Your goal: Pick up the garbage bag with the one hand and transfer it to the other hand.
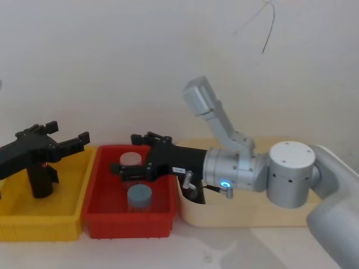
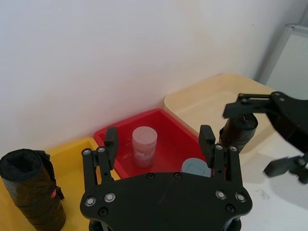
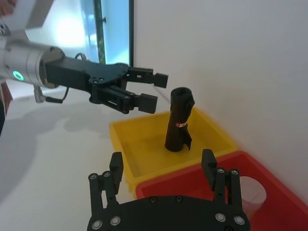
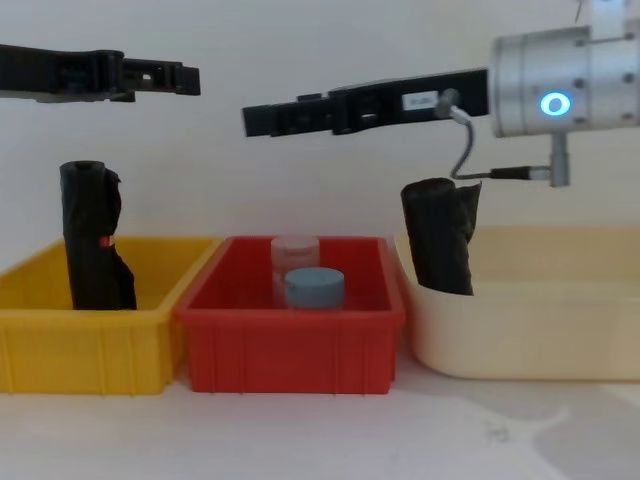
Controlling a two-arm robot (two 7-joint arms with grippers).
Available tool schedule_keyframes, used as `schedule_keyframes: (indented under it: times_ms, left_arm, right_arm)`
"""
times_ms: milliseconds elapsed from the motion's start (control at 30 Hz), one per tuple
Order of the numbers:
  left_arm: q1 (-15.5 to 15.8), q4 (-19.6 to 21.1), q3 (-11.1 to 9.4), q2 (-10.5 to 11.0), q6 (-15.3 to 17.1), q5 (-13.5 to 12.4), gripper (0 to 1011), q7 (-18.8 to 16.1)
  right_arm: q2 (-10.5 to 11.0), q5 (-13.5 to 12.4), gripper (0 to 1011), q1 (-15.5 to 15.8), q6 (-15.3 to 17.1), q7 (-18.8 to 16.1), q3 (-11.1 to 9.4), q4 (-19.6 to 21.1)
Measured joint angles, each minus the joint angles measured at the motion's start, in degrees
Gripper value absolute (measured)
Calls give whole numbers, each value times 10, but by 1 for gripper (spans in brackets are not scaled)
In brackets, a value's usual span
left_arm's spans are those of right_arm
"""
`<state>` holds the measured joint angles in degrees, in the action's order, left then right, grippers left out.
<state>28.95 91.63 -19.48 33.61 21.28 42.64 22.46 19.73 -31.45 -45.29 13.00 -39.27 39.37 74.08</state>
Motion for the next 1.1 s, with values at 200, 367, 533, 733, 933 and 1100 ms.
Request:
schedule_keyframes:
  times_ms: [200,367,533,733,933,1100]
  left_arm:
    - [0,0,0,0,0,0,1001,0]
    - [0,0,0,0,0,0,1001,0]
    - [0,0,0,0,0,0,1001,0]
    - [0,0,0,0,0,0,1001,0]
    - [0,0,0,0,0,0,1001,0]
    - [0,0,0,0,0,0,1001,0]
  right_arm:
    - [-20,28,1001,-36,23,1,30,-26]
    - [-38,50,1001,-64,43,1,51,-51]
    - [-55,67,1001,-87,59,-1,70,-77]
    - [-68,82,1001,-105,72,-6,84,-102]
    - [-80,96,1002,-120,84,-13,98,-133]
    - [-89,103,1001,-129,90,-16,104,-157]
